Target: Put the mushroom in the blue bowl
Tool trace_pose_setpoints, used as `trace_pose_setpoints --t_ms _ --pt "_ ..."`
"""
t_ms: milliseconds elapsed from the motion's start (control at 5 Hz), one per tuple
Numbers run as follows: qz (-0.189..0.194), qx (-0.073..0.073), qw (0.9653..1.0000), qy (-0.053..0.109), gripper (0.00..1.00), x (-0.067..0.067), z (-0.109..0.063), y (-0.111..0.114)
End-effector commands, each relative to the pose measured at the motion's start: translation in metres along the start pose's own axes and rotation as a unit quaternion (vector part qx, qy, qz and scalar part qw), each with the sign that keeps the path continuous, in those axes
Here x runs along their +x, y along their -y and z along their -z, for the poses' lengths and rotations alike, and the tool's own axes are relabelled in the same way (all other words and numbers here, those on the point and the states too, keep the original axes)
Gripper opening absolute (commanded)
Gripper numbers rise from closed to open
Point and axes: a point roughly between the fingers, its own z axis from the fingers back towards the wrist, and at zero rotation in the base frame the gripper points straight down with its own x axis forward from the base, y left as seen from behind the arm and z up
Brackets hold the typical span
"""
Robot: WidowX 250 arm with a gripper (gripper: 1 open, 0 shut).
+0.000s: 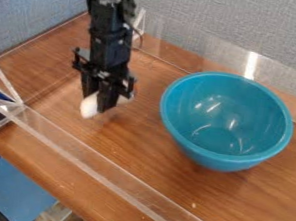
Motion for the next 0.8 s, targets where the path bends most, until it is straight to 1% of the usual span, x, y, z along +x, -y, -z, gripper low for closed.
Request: trace_pose_setpoints --t_ms 0,200,400,600 --pt "0.008 0.025 0.9975 0.066 0.0 0.008 -0.059 0.007" --pt "0.021 0.027 0.9944 0.1 0.0 0.007 -0.102 0.023" --pt "0.037 0.028 0.9903 0.131 0.0 0.005 -0.126 0.04" --pt "0.082 0.021 0.9874 0.133 0.0 0.011 -0.128 0.072"
